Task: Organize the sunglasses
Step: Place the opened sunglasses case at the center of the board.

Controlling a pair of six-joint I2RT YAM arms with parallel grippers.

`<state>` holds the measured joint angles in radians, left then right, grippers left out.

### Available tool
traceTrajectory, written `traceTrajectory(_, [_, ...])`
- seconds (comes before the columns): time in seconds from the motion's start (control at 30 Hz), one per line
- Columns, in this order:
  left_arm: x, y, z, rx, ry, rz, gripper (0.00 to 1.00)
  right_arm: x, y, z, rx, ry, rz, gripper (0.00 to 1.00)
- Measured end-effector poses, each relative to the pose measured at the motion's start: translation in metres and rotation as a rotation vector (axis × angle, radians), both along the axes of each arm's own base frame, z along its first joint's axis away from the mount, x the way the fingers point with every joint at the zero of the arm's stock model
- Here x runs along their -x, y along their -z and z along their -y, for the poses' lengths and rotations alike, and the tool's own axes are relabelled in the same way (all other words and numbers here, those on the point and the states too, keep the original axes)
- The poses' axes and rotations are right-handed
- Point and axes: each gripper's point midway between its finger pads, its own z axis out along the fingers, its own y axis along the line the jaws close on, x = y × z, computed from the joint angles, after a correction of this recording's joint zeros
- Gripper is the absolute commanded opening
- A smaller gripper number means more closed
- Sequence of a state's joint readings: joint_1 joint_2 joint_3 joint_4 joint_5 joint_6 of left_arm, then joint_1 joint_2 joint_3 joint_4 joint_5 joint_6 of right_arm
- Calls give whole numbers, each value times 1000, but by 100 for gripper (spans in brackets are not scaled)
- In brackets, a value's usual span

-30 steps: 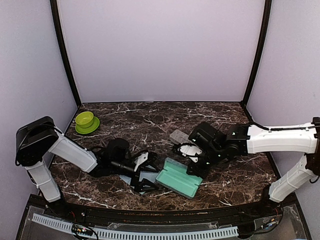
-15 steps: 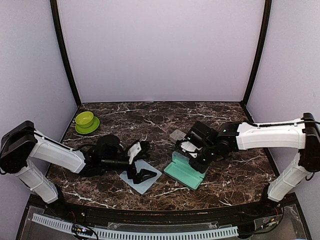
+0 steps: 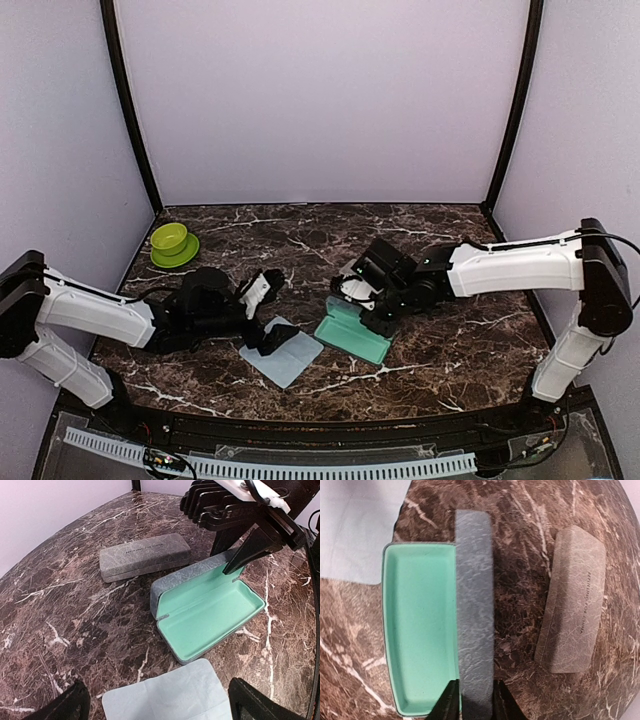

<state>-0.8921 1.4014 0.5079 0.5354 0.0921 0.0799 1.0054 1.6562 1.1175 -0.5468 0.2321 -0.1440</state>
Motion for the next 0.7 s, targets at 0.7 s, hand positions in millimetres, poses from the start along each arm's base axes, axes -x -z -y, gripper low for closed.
traceTrajectory(0.7, [7,37,-43,-112,-272,-314,88,-16,-67,-28,-215,97,72,67])
